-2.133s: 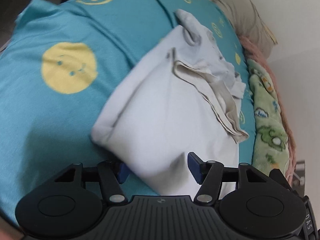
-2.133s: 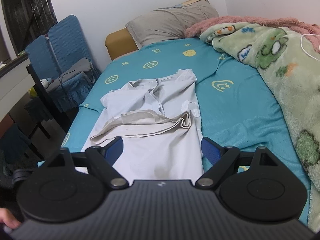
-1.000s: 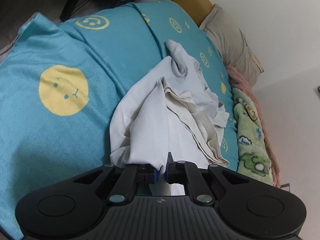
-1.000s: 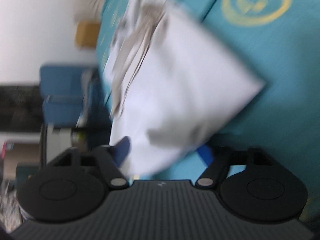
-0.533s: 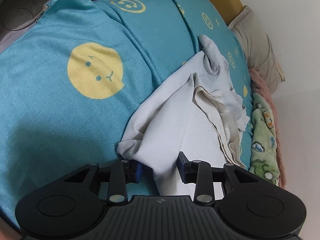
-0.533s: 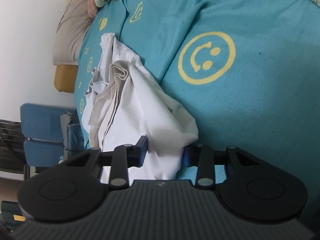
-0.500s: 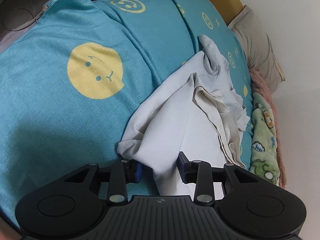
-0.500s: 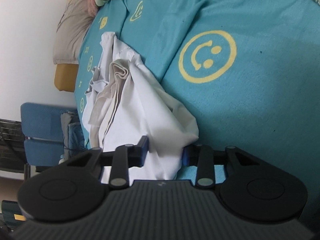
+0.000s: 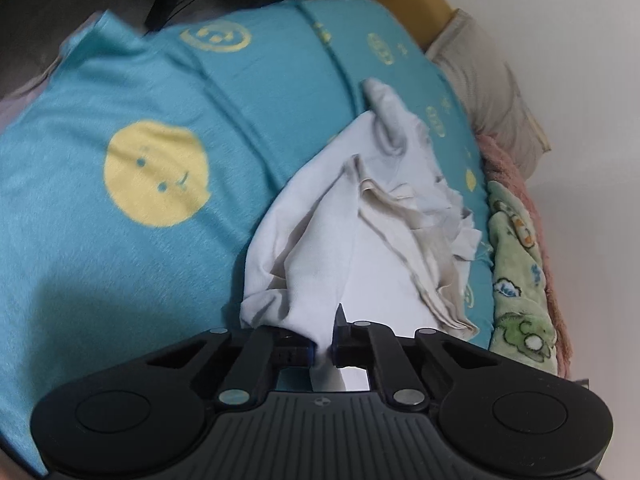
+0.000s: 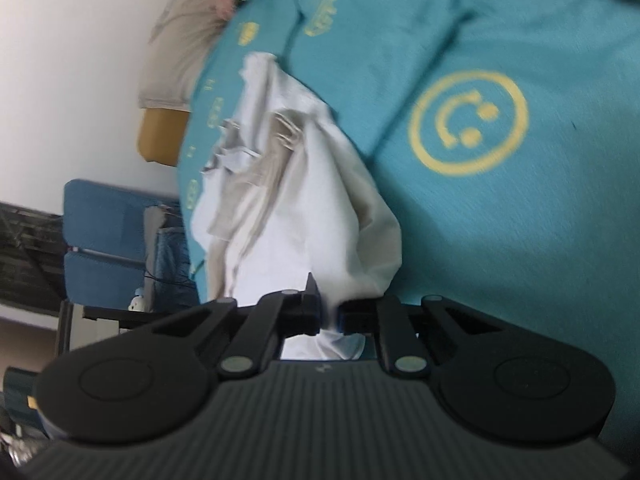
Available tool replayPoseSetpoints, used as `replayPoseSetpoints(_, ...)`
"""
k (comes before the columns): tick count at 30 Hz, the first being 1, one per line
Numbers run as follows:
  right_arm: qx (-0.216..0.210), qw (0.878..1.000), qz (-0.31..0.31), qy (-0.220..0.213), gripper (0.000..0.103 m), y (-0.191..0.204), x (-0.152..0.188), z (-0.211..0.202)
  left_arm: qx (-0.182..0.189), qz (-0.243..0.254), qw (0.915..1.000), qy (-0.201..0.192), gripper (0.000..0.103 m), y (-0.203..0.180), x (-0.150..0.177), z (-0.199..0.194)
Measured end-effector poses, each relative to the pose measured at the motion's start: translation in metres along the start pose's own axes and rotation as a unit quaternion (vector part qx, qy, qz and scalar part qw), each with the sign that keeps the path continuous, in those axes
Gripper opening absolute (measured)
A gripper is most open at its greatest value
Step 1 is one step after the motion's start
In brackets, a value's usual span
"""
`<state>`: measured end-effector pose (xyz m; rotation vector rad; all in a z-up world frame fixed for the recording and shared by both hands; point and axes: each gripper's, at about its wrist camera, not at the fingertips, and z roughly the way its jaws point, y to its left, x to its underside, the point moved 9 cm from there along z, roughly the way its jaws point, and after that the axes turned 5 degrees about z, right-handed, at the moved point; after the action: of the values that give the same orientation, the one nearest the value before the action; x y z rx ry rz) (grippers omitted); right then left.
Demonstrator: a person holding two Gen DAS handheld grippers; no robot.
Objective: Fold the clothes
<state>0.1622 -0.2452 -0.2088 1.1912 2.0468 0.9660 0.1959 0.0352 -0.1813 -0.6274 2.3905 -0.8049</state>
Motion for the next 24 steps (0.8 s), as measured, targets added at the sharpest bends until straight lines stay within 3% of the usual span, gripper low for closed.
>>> replayPoseSetpoints(6, -0.020, 1.000, -0.015, -0.019, 0.010, 0.024, -0.007, -0.023, 0.021, 0.035, 0.9985, -0.036, 0.006, -0.037, -0.006, -0.045)
replayPoseSetpoints(9, -0.030, 0.998, -0.040, -0.028, 0.009, 0.043, -0.010, -0.047, 0.019, 0.076, 0.9955, -0.053, 0.006, -0.065, -0.005, -0.073)
replayPoseSetpoints(12, -0.044, 0.997, -0.056, -0.039, 0.009, 0.064, -0.012, -0.075, 0.027, 0.081, 0.9944, -0.063, 0.005, -0.087, -0.002, -0.103)
replayPoseSetpoints(17, -0.065, 0.994, -0.078, -0.047, 0.009, 0.081, -0.005, -0.133, 0.051, 0.095, 0.9912, -0.078, 0.005, -0.110, 0.023, -0.161)
replayPoseSetpoints(24, -0.074, 0.991, -0.103, -0.041, 0.009, 0.065, 0.032, -0.221, 0.081, 0.089, 0.9902, -0.071, 0.006, -0.092, 0.086, -0.240)
